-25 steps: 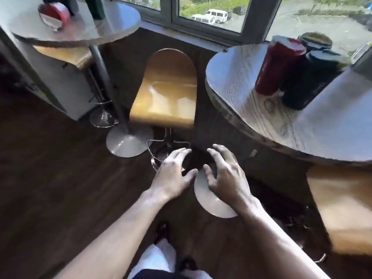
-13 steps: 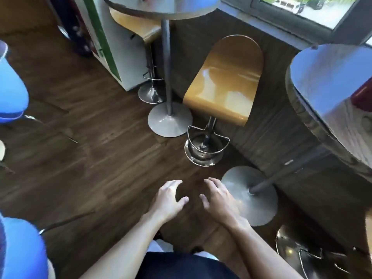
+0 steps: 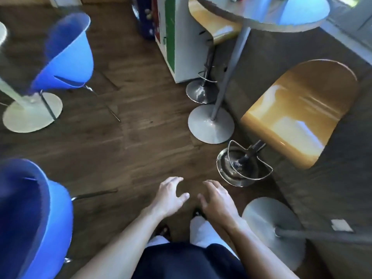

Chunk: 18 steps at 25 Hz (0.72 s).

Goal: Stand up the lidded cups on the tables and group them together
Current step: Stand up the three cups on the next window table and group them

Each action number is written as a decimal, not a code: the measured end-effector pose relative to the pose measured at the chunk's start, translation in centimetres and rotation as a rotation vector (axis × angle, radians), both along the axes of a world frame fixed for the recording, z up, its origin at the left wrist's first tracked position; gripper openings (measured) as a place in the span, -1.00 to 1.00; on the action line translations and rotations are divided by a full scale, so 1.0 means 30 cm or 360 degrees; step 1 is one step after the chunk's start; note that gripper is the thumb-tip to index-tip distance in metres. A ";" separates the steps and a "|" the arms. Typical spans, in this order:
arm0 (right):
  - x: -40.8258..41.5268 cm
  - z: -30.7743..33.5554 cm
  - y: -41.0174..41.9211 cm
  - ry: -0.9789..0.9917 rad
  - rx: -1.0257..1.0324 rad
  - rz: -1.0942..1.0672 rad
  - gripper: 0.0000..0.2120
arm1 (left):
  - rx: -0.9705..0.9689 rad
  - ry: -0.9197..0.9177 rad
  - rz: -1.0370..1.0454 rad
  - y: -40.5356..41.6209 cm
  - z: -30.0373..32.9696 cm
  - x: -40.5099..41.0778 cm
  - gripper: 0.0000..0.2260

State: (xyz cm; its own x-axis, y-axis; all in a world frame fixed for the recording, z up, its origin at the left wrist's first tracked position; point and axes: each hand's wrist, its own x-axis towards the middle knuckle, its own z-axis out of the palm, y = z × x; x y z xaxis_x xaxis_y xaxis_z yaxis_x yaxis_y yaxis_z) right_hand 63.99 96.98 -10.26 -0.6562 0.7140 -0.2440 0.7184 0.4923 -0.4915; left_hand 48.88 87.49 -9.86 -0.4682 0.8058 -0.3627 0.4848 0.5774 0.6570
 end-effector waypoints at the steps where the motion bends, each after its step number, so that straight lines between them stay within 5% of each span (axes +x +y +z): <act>1: -0.031 -0.006 0.043 -0.0014 -0.0020 0.0059 -0.57 | -0.0012 -0.0011 0.0061 0.019 -0.003 -0.018 -0.50; 18: -0.678 0.006 0.457 -0.0182 -0.0079 0.0669 -0.74 | -0.0044 0.0084 0.0694 0.288 0.010 -0.496 -0.52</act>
